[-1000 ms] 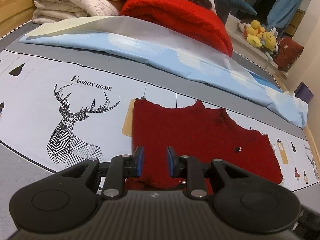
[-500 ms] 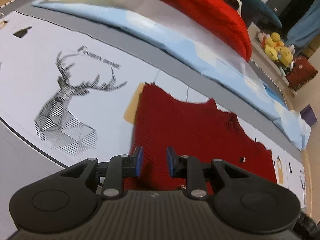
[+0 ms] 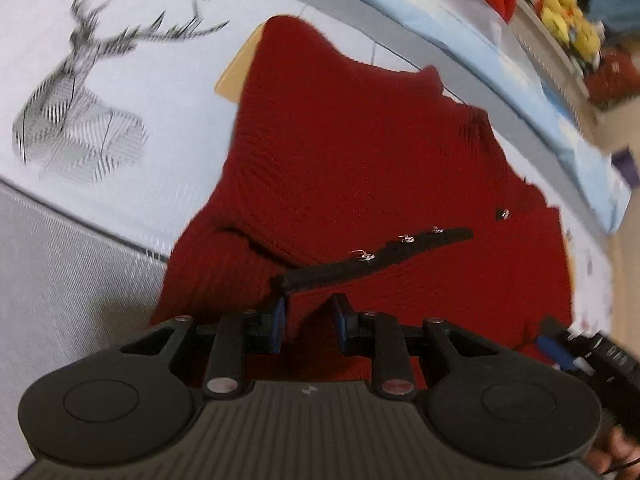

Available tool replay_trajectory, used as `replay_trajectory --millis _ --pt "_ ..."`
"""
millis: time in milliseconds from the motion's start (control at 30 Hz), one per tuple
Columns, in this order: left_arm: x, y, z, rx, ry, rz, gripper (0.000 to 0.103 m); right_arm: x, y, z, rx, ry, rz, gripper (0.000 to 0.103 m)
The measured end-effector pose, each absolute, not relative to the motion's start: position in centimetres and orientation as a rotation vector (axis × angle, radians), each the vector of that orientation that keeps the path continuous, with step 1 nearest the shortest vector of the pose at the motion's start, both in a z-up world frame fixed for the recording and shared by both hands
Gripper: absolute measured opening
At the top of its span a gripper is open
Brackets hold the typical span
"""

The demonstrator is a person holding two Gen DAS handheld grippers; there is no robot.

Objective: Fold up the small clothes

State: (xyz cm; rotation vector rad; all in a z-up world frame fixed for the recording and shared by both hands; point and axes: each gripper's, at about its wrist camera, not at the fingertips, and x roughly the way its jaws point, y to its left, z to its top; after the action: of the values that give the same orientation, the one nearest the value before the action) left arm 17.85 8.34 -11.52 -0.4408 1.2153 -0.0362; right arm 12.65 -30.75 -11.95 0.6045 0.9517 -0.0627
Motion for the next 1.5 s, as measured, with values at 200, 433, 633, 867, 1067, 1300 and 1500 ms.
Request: replay_trajectory --millis 200,433,633,867,1067,1300,1500 --pt "17.7 7.4 -11.6 -0.346 1.190 -0.029 0.033 12.9 -30.0 -12.1 0.587 0.956 -0.055 0.032" --pt "17.4 5.8 -10.3 -0.202 1.133 0.008 0.002 12.9 -28.5 -11.9 0.516 0.956 -0.025 0.032" --pt "16.7 5.2 -4.8 -0.097 0.887 0.033 0.001 12.8 -27.4 -11.3 0.428 0.915 -0.024 0.032" --pt "16.5 7.4 -2.3 -0.014 0.664 0.242 0.000 12.9 -26.4 -10.5 0.371 0.830 -0.027 0.032" --pt "16.9 8.5 -2.7 -0.102 0.737 0.152 0.005 13.6 -26.8 -12.3 0.384 0.906 -0.090 0.032" --pt "16.5 7.1 -3.4 -0.118 0.764 0.101 0.006 14.0 -28.7 -14.4 0.454 0.970 -0.152 0.032" --pt "16.6 7.2 -3.6 -0.132 0.782 0.100 0.014 13.9 -28.2 -13.1 0.362 0.882 -0.129 0.033"
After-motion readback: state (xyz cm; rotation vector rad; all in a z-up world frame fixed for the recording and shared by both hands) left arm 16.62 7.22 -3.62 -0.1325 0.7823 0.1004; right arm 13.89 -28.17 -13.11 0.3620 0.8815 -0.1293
